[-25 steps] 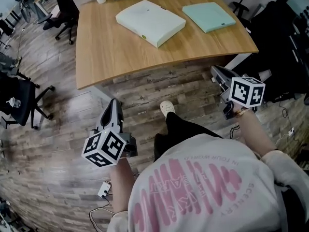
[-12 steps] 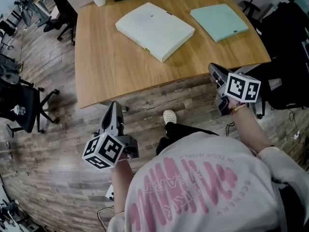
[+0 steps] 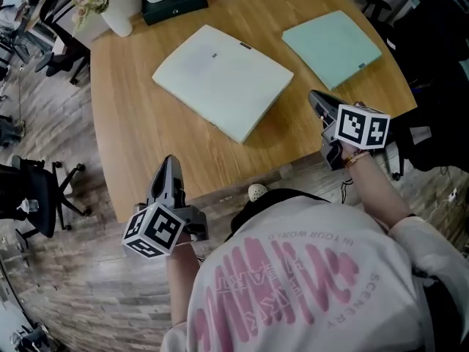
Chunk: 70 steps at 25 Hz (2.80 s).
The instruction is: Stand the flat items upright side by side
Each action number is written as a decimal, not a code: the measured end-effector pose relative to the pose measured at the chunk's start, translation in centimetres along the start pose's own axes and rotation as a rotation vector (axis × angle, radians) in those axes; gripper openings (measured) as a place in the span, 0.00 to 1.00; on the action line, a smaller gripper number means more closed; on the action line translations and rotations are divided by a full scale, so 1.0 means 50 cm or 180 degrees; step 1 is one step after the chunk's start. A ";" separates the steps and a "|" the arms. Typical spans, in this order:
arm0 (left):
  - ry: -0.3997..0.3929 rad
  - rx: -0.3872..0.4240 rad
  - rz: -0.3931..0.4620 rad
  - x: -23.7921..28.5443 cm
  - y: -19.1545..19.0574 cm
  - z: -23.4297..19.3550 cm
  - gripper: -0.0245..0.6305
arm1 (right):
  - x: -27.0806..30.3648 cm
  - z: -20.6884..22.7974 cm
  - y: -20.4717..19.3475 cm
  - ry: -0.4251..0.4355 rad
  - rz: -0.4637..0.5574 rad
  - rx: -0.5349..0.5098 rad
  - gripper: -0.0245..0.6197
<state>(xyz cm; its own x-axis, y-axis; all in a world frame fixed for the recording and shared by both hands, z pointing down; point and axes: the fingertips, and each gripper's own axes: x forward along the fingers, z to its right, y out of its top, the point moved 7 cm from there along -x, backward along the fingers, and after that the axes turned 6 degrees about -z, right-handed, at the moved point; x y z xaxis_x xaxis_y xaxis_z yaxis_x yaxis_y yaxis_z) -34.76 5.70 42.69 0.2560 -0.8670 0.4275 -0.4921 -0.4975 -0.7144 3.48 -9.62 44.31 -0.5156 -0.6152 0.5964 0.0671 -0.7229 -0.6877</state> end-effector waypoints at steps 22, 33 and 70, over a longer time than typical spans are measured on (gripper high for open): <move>-0.0049 -0.0450 -0.0478 0.239 0.058 -0.052 0.46 | 0.255 0.004 0.143 0.0596 -0.0835 -0.0603 0.65; -0.0471 -0.0594 -0.1136 0.374 0.053 -0.057 0.56 | 0.410 -0.052 0.186 0.0932 -0.1422 -0.0918 0.71; -0.0063 -0.0249 -0.1527 0.264 -0.052 -0.009 0.63 | 0.215 -0.115 -0.077 0.0864 -0.1825 -0.0375 0.73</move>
<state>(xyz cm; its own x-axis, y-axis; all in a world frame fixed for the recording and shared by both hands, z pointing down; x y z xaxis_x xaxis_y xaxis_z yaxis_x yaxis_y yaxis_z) -30.48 -4.44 50.45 0.4846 -0.5412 0.6872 -0.3757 -0.8383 -0.3952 -7.24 -11.64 50.99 -0.6405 -0.0291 0.7674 -0.3694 -0.8644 -0.3410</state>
